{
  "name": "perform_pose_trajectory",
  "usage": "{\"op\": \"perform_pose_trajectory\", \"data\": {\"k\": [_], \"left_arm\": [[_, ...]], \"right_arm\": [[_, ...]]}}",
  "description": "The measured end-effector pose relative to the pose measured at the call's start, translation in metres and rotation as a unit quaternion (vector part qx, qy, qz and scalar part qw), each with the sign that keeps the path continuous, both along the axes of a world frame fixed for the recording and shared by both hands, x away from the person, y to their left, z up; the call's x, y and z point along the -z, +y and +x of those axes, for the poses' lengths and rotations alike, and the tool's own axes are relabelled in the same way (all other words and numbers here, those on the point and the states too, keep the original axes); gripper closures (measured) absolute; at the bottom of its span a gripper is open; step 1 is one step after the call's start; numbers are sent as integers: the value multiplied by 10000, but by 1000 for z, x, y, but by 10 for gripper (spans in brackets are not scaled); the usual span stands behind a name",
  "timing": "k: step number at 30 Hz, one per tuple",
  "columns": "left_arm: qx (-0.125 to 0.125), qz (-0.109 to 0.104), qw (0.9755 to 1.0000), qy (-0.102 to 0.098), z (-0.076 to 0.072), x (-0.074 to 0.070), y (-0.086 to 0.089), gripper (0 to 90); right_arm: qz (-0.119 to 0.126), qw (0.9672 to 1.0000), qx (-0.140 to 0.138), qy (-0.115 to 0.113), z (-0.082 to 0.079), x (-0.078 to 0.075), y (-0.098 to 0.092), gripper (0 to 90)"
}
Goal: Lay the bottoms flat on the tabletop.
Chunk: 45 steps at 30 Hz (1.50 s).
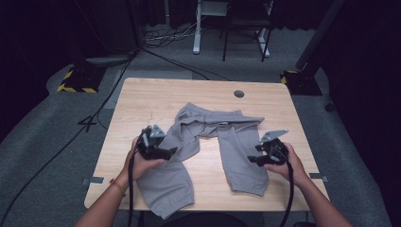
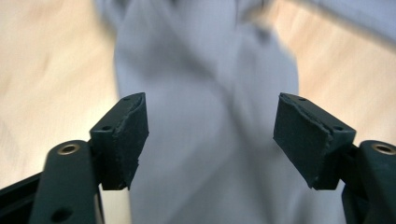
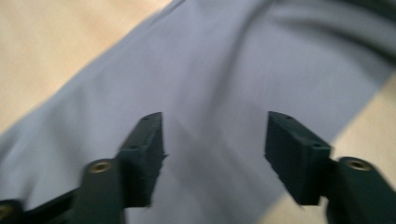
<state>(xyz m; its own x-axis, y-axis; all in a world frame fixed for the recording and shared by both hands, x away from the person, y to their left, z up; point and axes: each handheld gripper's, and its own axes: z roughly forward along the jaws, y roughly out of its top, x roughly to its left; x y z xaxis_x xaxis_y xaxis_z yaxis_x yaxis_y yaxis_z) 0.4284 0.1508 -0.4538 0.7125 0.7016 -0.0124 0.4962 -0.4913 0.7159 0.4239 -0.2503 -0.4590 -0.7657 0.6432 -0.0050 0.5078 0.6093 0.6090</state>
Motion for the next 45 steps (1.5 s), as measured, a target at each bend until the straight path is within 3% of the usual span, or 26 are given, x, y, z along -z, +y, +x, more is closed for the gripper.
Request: {"op": "perform_pose_trajectory", "data": {"k": [1, 4, 6, 7, 8, 10, 12, 15, 20, 22, 23, 24, 26, 28, 30, 32, 36, 37, 39, 40, 41, 42, 43, 45], "left_arm": [[159, 72, 9998, -97, 13, -3, -13, 234], [361, 5, 9993, -52, 39, -3, -41, 215], [482, 308, 9983, -79, 54, 0, -61, 188], [481, 387, 9981, -76, 59, 2, -69, 186], [504, 504, 9974, -52, 65, 5, -76, 185], [475, 654, 9967, -54, 74, 10, -86, 186], [459, 843, 9954, -16, 83, 17, -91, 188], [375, 983, 9942, 207, 92, 28, -96, 188], [291, 922, 9951, 180, 97, 33, -99, 176], [121, 868, 9961, 100, 98, 33, -100, 226], [13, 910, 9958, -54, 98, 33, -100, 339], [-110, 995, 9948, -190, 98, 33, -101, 339], [-506, 1111, 9919, -335, 102, 34, -100, 388], [-862, 1257, 9873, -447, 106, 34, -99, 401], [-1030, 1253, 9857, -453, 108, 35, -98, 403], [-1198, 1439, 9812, -466, 109, 33, -95, 404], [-1130, 1326, 9842, -301, 105, 31, -87, 392], [-1099, 1282, 9852, -279, 101, 29, -85, 369], [-914, 962, 9908, -246, 91, 22, -76, 341], [-875, 820, 9924, -271, 84, 17, -70, 329], [-783, 661, 9943, -278, 78, 13, -64, 329], [-704, 554, 9955, -293, 71, 9, -58, 309], [-670, 518, 9958, -335, 64, 5, -53, 304], [-531, 407, 9970, -384, 50, 0, -44, 300]], "right_arm": [[-12, 10000, 49, 8, 9, 2, 7, 317], [-36, 9998, 66, -162, 30, 8, 26, 294], [129, 9999, 64, 41, 40, 12, 35, 277], [34, 9999, 78, 58, 44, 15, 40, 298], [-334, 9992, 174, -109, 47, 21, 49, 368], [-209, 9996, 200, -51, 48, 23, 50, 410], [-217, 9995, 177, -126, 47, 22, 51, 624], [-377, 9988, 124, -298, 44, 21, 52, 805], [-327, 9988, -1, -359, 40, 17, 48, 883], [-251, 9990, -43, -373, 39, 13, 47, 883], [-32, 9988, -159, -471, 33, 0, 44, 884], [-32, 9988, -159, -471, 33, 0, 44, 884], [151, 9983, -297, -483, 26, -11, 43, 885], [308, 9970, -493, -503, 16, -23, 42, 885], [446, 9952, -753, -443, 3, -31, 44, 888], [513, 9921, -1085, -362, -12, -36, 48, 888], [490, 9822, -1807, -121, -46, -33, 67, 887], [475, 9812, -1871, -43, -51, -29, 72, 886], [357, 9765, -2117, 199, -61, -15, 83, 877], [237, 9717, -2313, 426, -67, -1, 93, 806], [237, 9717, -2313, 426, -67, -1, 93, 806], [175, 9693, -2389, 557, -70, 8, 98, 655], [159, 9699, -2363, 572, -70, 9, 100, 580], [179, 9709, -2326, 549, -70, 7, 99, 561]]}}
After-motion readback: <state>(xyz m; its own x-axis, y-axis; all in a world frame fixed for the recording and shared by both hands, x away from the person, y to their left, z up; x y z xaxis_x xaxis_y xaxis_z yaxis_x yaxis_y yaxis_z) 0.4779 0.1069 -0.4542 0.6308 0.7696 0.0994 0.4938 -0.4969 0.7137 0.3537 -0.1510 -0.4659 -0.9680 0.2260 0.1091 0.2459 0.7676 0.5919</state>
